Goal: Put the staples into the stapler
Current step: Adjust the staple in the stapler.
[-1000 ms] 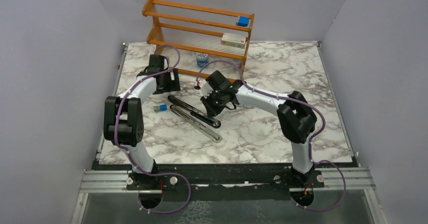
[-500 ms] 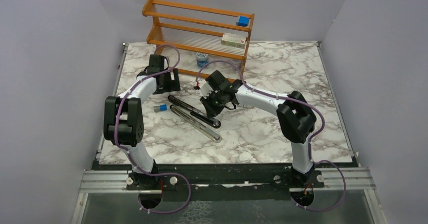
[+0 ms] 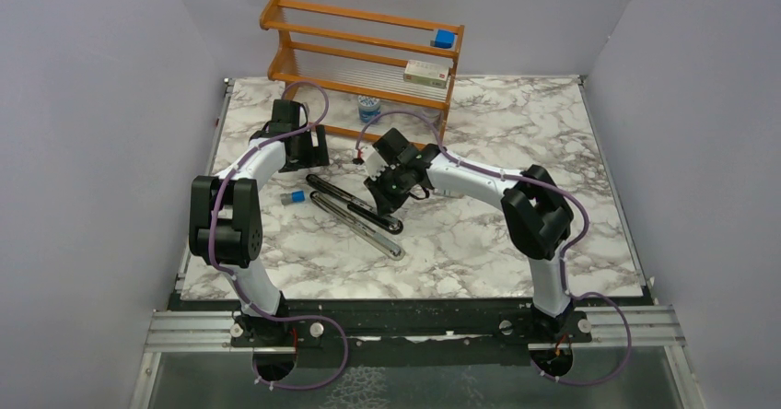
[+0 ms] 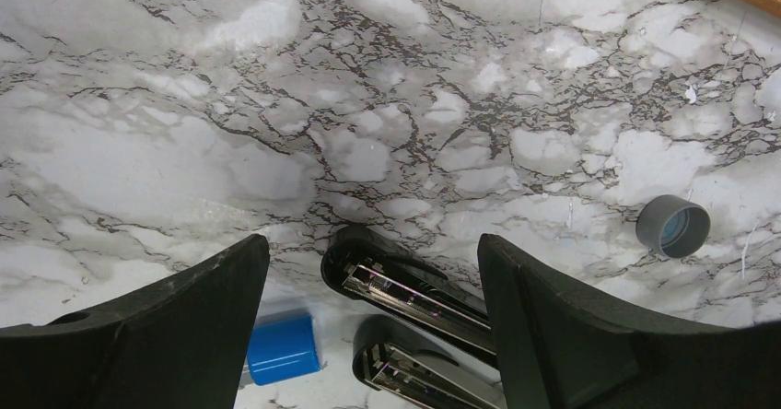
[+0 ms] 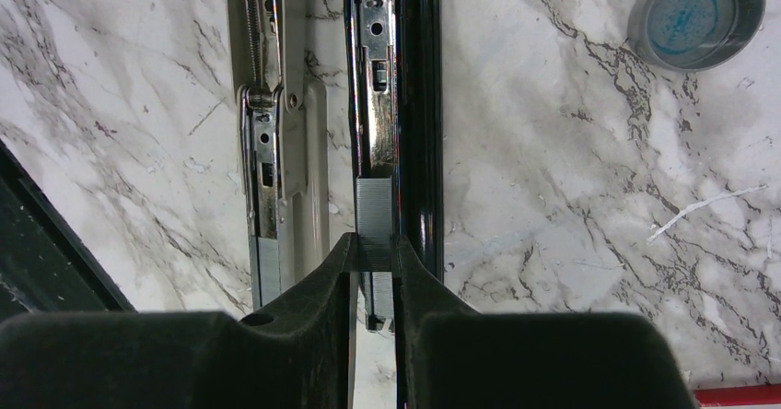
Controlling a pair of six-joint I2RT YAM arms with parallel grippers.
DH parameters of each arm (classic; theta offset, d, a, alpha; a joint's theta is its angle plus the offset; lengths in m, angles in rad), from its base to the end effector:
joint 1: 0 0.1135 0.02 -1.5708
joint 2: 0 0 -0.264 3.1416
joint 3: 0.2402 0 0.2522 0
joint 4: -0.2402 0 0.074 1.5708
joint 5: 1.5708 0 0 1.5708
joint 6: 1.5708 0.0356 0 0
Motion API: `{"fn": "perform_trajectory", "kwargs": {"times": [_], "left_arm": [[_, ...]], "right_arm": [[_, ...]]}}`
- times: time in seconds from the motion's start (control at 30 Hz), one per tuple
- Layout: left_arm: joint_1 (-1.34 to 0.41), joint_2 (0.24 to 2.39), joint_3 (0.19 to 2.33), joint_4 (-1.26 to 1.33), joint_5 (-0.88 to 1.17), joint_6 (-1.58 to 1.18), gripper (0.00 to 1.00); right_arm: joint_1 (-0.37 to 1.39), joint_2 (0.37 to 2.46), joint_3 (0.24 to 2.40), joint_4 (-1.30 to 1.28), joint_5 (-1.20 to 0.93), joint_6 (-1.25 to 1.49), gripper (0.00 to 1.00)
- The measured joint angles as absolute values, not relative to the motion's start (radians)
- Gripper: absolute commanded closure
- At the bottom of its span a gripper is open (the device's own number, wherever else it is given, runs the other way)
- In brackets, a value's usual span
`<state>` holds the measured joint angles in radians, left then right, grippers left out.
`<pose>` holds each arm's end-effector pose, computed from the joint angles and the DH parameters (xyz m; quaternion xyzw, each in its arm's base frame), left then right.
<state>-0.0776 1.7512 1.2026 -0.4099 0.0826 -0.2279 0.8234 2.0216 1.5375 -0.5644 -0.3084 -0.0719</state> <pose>0.3692 -0.0317 0.2071 -0.0591 0.9509 -0.0847 0.2916 0.2868 0.3254 0.1967 -0.4490 0.8434 0.2316 0.1829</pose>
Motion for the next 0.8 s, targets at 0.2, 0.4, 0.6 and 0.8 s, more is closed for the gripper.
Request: {"fn": "perform_trajectory", "kwargs": {"times": [0.2, 0.4, 0.6, 0.8], "left_arm": [[-0.078, 1.751, 1.203, -0.41, 0.083, -0.228, 0.14], [-0.078, 1.751, 1.203, -0.41, 0.083, -0.228, 0.14], [-0.078, 1.751, 1.203, -0.41, 0.083, -0.228, 0.14], [-0.078, 1.751, 1.203, -0.41, 0.083, -0.228, 0.14]], "right_arm": [[0.823, 2.035, 1.553, -0.579, -0.308, -0.072, 0.83], [0.823, 2.042, 1.565, -0.586, -0.308, -0.072, 0.83], [0.823, 2.044, 1.567, -0.586, -0.308, -0.072, 0.83], [0.823, 2.028, 1.541, -0.561, -0.308, -0.072, 0.83]]}}
